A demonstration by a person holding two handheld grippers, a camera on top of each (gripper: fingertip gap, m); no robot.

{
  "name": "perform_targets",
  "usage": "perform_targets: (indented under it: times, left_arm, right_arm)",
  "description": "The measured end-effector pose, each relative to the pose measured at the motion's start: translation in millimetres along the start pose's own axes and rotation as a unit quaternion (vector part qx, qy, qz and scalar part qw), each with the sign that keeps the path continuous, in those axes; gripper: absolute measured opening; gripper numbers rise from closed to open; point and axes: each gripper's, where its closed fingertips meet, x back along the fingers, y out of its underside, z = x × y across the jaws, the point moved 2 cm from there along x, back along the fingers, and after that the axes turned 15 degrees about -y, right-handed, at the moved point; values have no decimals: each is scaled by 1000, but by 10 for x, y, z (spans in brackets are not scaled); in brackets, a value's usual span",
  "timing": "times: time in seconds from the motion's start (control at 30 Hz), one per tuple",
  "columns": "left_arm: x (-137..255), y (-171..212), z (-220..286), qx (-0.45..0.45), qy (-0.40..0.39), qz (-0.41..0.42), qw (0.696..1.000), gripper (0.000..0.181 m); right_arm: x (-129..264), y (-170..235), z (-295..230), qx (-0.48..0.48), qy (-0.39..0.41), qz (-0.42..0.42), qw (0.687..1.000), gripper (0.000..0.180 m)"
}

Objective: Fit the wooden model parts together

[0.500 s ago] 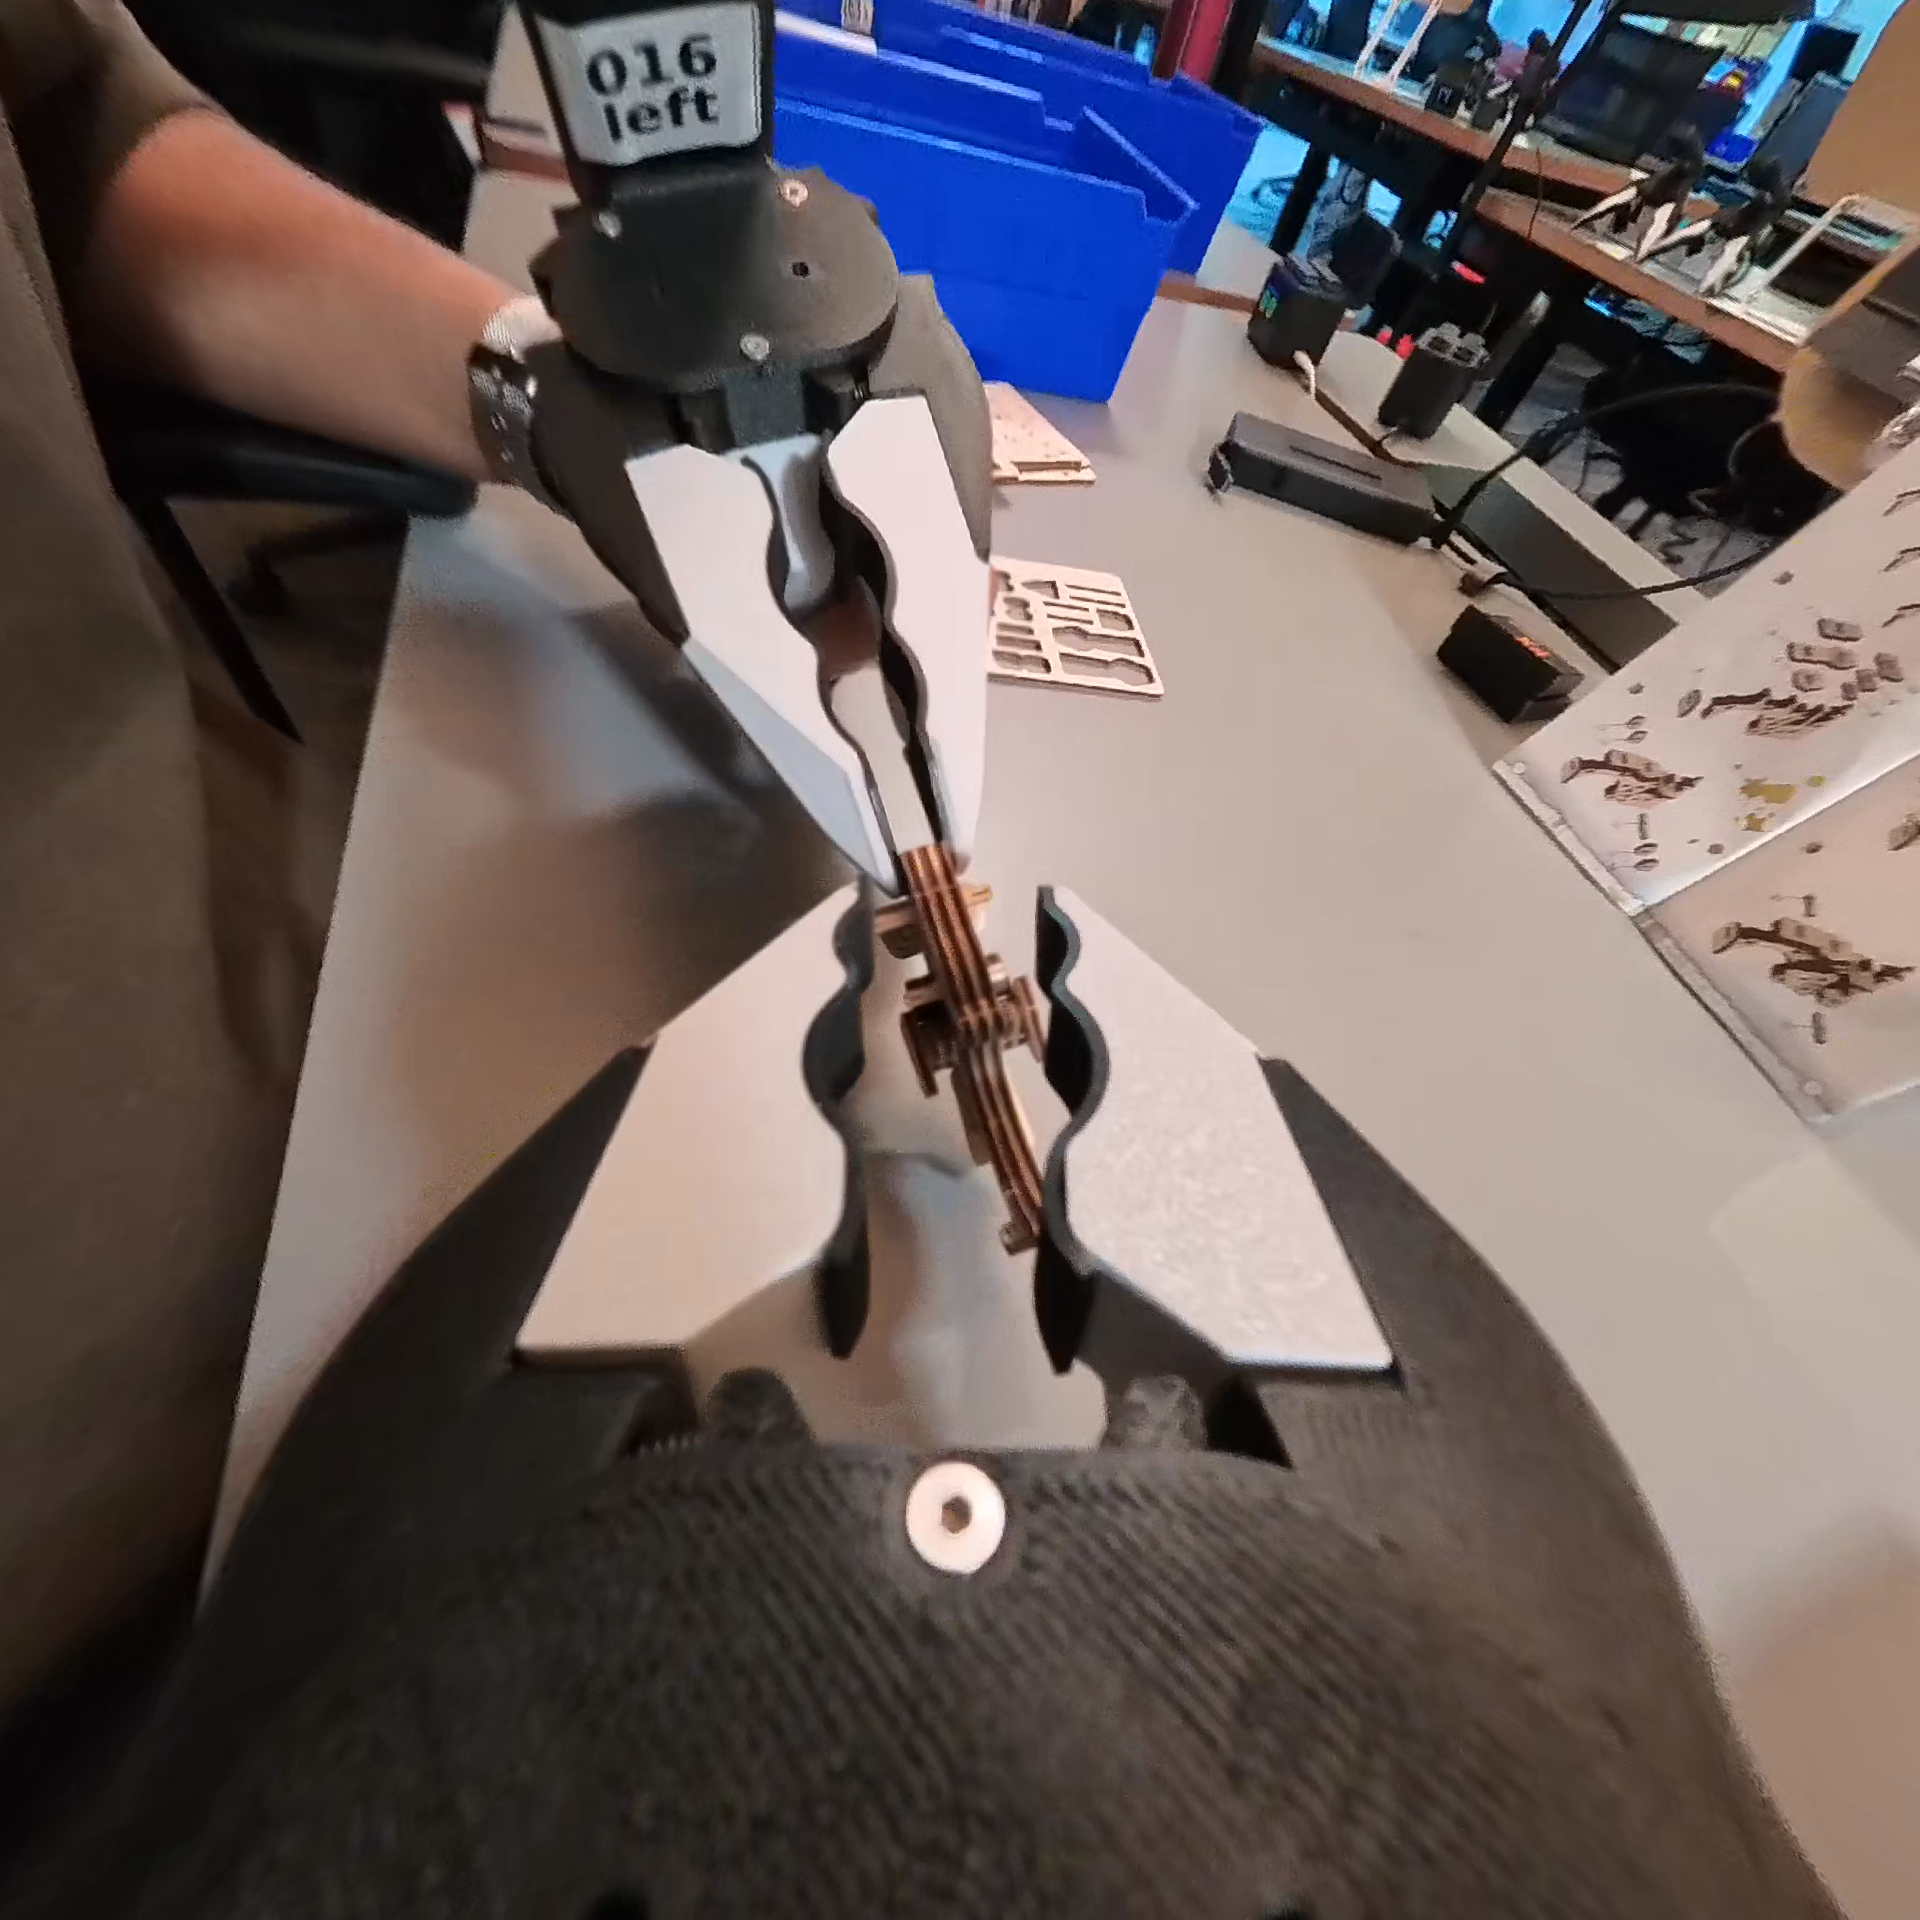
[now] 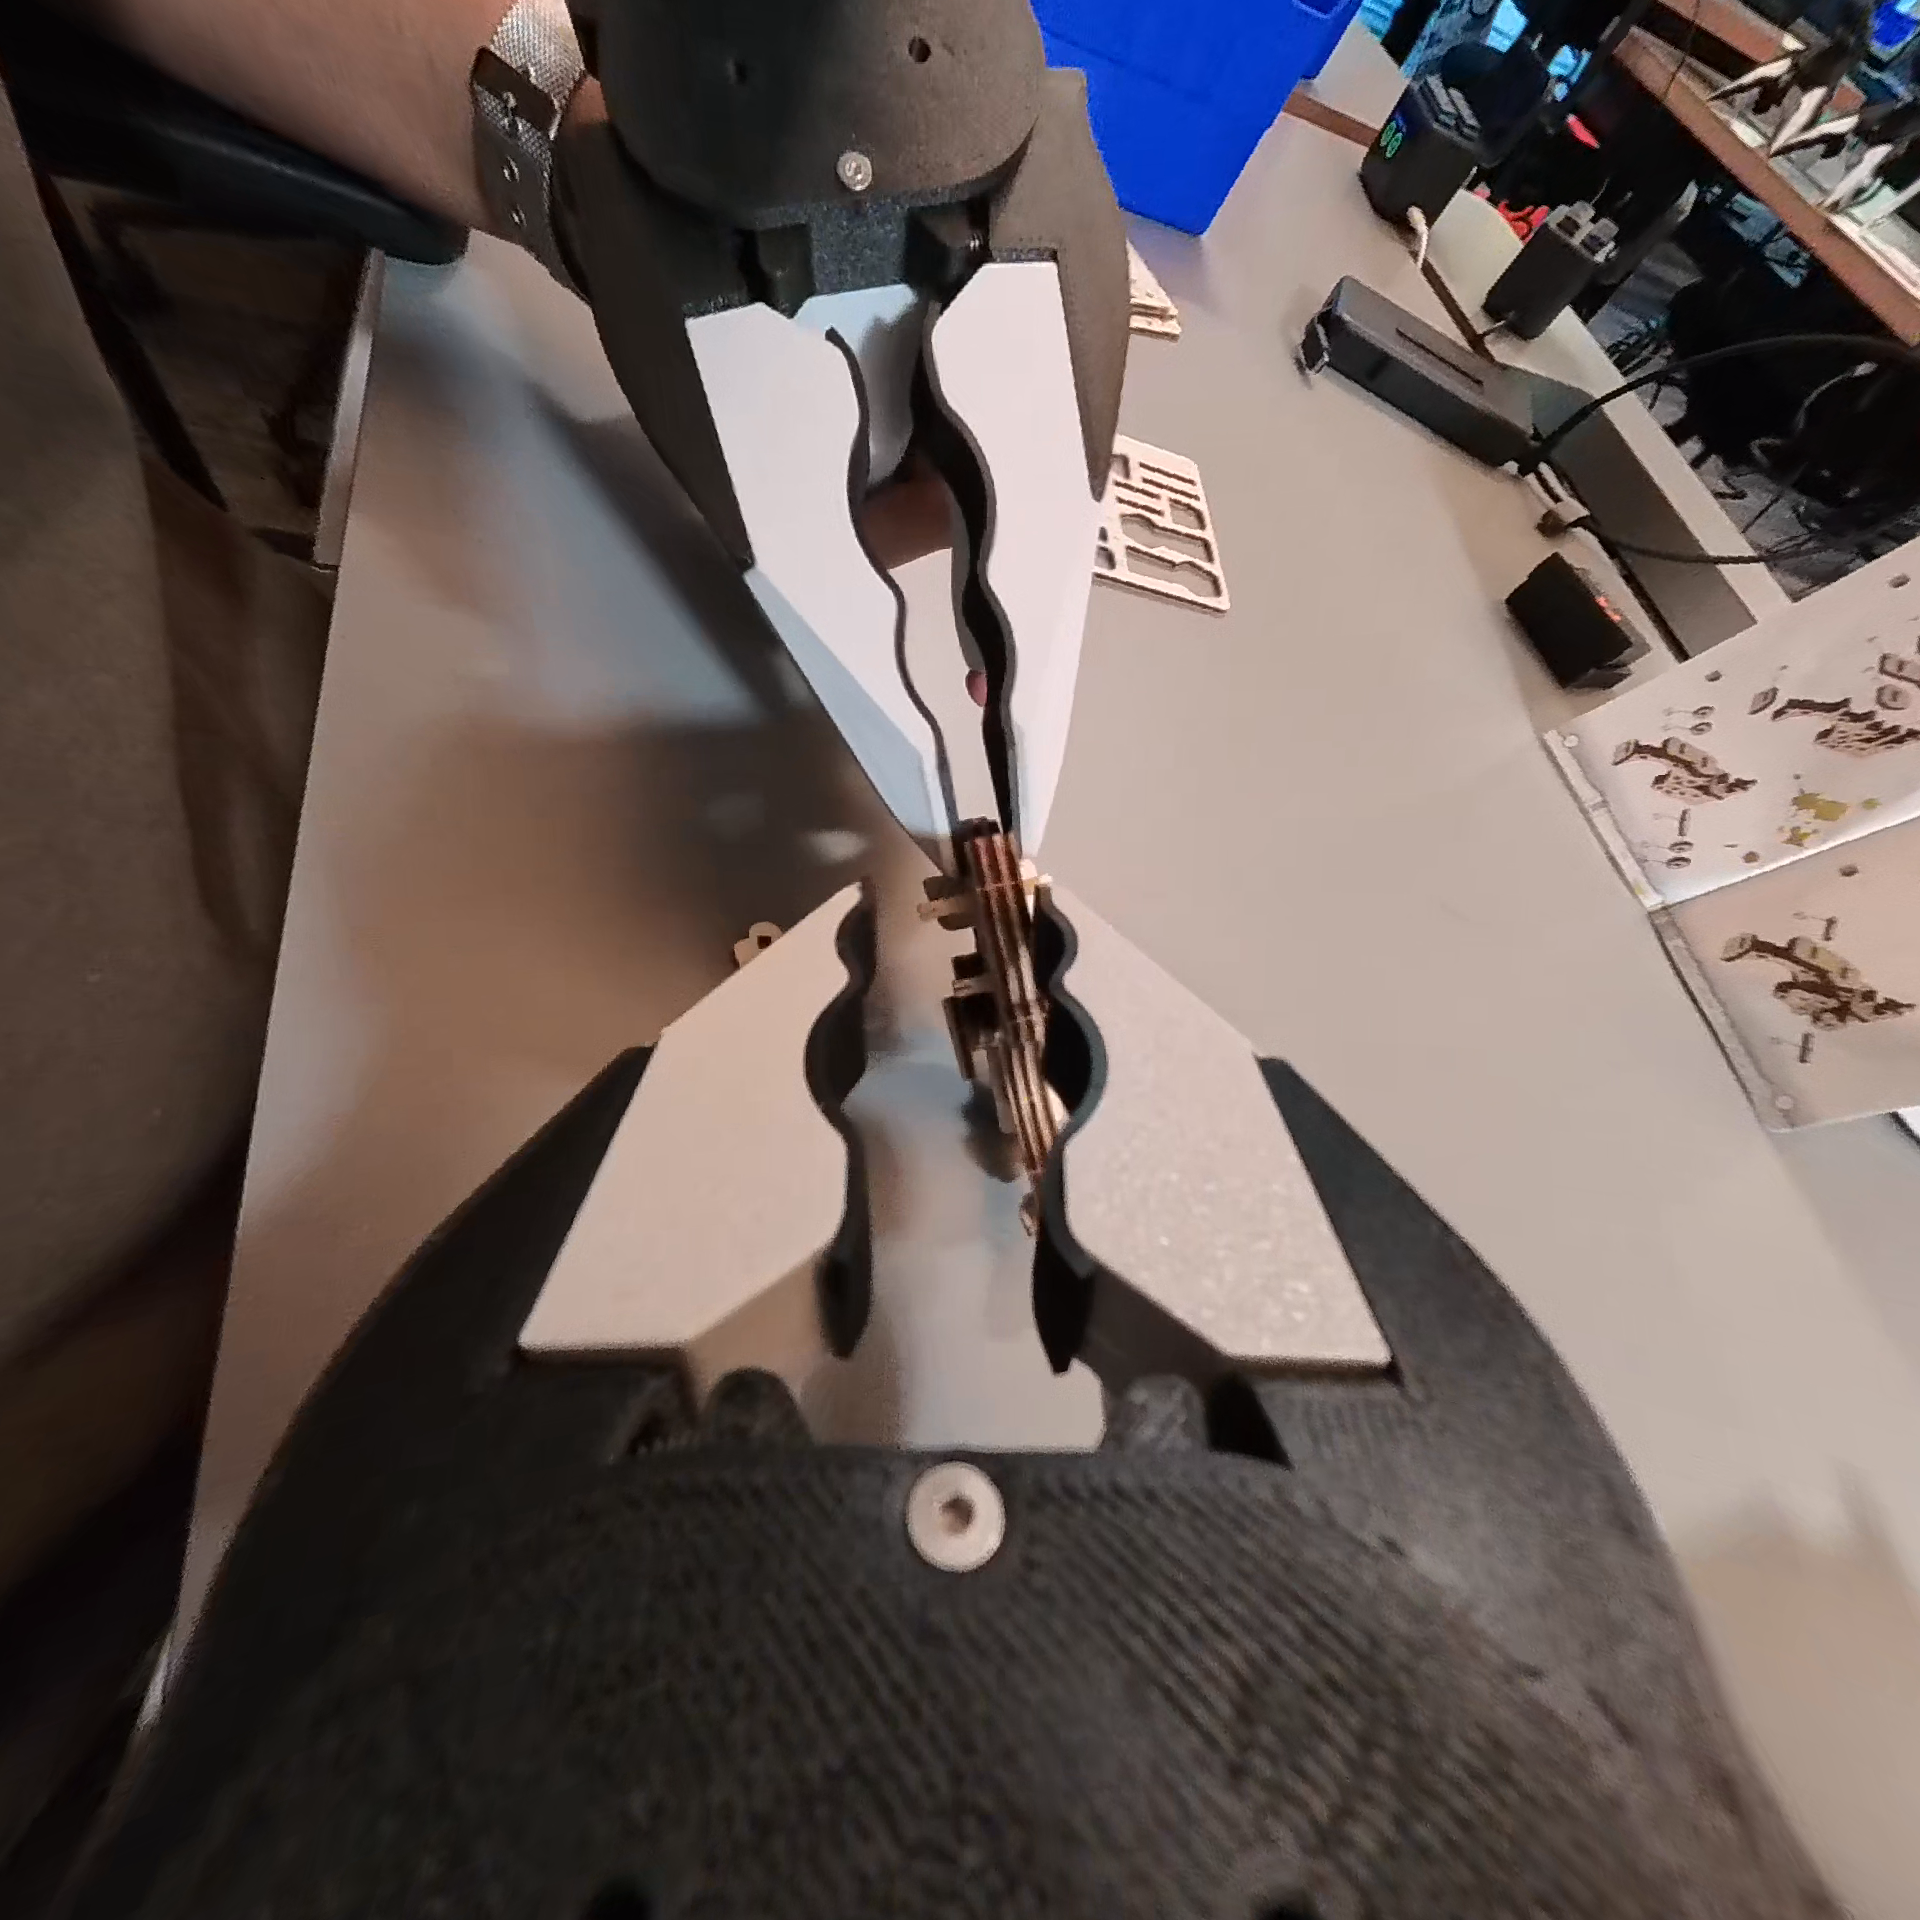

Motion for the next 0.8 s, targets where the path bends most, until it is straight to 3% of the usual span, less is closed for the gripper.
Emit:
perform_targets:
  times: [0.4,0.8]
  left_arm:
    - [-15,-24,18,13,3,-6,1000,5]
    - [-45,-68,4,31,-13,-15,999,6]
  right_arm:
    - [-21,72,37,74,48,-66,994,22]
    - [10,76,60,48,39,-101,993,20]
